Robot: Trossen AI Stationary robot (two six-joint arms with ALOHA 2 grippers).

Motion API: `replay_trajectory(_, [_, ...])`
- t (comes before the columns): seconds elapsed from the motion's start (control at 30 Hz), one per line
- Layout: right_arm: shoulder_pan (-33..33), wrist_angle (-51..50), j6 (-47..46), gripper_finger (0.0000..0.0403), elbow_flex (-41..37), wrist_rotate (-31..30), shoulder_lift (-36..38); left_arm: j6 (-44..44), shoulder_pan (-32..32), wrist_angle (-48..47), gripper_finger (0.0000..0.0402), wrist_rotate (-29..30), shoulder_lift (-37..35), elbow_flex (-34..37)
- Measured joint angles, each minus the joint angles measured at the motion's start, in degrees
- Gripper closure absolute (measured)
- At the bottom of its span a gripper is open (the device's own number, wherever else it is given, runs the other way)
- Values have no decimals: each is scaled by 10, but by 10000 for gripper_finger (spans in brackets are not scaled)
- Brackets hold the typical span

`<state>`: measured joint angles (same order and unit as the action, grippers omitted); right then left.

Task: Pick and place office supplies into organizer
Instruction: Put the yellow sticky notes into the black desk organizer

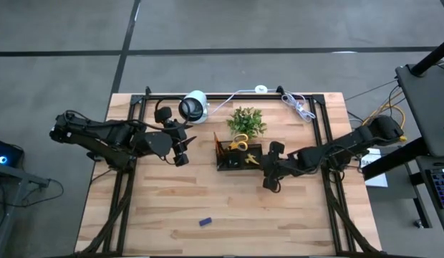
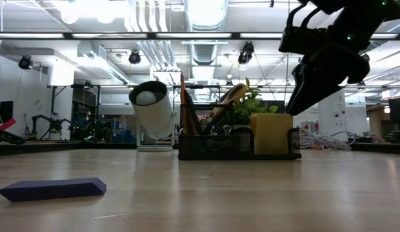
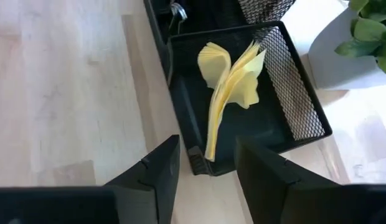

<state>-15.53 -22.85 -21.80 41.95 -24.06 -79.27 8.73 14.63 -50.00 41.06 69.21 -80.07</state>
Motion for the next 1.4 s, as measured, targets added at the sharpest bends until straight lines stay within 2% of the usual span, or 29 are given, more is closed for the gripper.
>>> replay_trajectory(0.43, [23,26,60,300,0,7,-2,0,0,0,250,0,0,0])
replay_trajectory(0.57, [25,25,69,302,0,31,-4,0,0,0,250,0,0,1])
replay_trajectory(0.9, [26,25,91,310,-1,34,-12,1,0,0,250,0,0,8])
replay_trajectory(1.3, [30,37,65,313,9,32,-12,1,0,0,250,0,0,8])
replay_trajectory(1.4, [29,67,88,314,9,60,-18,1,0,0,250,0,0,8])
